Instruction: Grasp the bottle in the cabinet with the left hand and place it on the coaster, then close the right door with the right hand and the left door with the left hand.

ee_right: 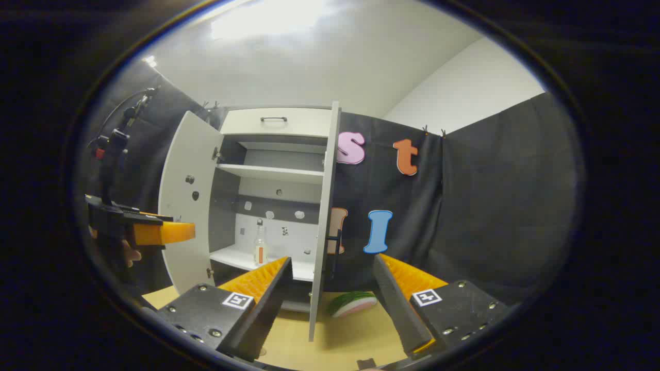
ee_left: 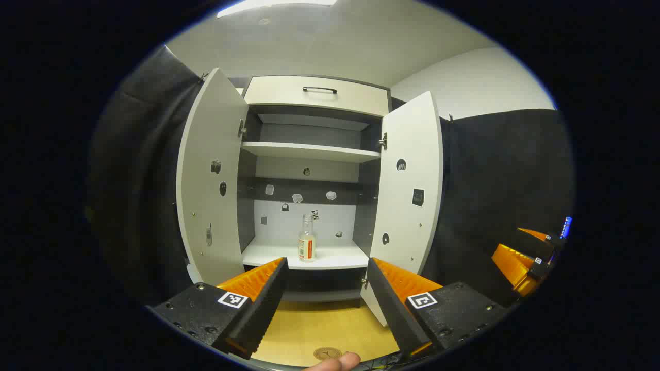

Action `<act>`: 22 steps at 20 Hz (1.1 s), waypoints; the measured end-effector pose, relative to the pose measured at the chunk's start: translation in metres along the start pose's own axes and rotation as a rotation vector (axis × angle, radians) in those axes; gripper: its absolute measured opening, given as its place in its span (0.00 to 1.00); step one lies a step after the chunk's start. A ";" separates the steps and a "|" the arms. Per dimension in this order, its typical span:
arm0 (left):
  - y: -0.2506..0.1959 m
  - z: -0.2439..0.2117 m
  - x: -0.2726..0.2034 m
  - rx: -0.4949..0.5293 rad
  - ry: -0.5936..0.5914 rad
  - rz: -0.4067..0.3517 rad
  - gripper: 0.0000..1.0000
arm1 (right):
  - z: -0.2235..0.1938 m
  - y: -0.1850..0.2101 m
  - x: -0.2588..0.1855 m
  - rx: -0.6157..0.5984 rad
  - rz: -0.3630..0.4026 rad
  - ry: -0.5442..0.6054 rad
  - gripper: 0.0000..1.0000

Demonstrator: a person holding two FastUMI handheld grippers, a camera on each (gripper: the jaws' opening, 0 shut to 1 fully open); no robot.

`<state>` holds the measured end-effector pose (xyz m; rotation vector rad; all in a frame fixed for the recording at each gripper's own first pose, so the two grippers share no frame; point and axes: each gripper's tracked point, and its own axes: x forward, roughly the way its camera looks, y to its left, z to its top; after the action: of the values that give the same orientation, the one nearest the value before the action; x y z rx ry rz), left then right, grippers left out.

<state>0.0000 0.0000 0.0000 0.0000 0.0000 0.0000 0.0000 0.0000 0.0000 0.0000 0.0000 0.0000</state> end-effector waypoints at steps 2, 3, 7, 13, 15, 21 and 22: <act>0.005 -0.001 0.008 0.007 -0.006 -0.004 0.93 | -0.006 0.002 0.009 -0.007 -0.007 0.010 0.96; 0.007 -0.001 0.012 0.008 -0.009 -0.007 0.96 | -0.008 0.004 0.015 -0.013 -0.010 0.013 0.99; 0.013 0.001 0.026 0.010 -0.019 -0.020 1.00 | -0.010 0.014 0.033 -0.023 -0.006 0.013 0.96; 0.012 -0.001 0.048 0.005 -0.014 -0.039 0.96 | -0.009 0.017 0.049 -0.021 -0.012 0.002 0.94; 0.011 -0.001 0.055 -0.002 -0.017 -0.045 0.97 | -0.010 0.019 0.053 -0.016 -0.012 0.003 0.96; 0.016 -0.033 0.103 -0.002 -0.008 -0.031 0.96 | -0.018 0.029 0.059 -0.008 -0.001 0.000 0.96; 0.017 -0.039 0.117 0.000 -0.002 -0.031 0.96 | -0.018 0.032 0.060 -0.011 0.006 0.001 0.96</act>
<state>0.1168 0.0174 -0.0393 0.0004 -0.0024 -0.0312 0.0605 0.0324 -0.0179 -0.0106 0.0005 0.0062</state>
